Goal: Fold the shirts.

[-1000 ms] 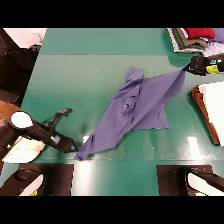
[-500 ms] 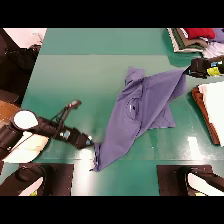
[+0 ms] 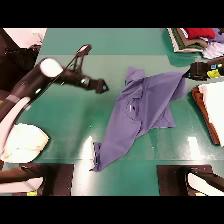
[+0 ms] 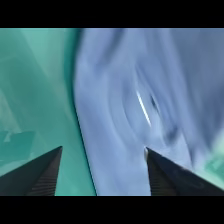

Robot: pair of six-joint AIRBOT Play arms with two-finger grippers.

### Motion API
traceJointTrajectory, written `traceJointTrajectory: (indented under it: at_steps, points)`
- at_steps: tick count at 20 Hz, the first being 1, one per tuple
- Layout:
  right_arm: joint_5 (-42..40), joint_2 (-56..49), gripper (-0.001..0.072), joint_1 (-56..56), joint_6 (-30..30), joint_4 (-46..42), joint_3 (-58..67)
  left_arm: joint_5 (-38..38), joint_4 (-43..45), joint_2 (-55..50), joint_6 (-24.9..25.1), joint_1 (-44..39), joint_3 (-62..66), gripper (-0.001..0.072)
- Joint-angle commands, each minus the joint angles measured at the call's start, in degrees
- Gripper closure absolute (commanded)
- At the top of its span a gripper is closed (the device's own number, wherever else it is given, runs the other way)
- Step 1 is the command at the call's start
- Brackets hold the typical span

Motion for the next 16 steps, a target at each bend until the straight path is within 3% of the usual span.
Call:
traceJointTrajectory:
  at_steps: [1,5,13,16]
  points:
    - [0.0,0.0,0.0698,0.0,-0.5,0.0,0.0,-2.0,-3.5,-17.6,2.6,0.0,17.5,0.009]
    - [0.0,0.0,0.0697,0.0,-0.5,0.0,0.0,-1.6,-4.9,-25.0,5.1,-0.5,23.1,0.0091]
    - [0.0,0.0,0.0698,0.0,-0.5,0.2,0.0,3.5,-3.5,-28.5,8.1,-3.4,23.1,0.0092]
    - [0.3,0.0,0.0698,0.0,-0.5,0.2,0.0,6.7,0.9,-29.1,6.1,-4.2,23.0,0.0092]
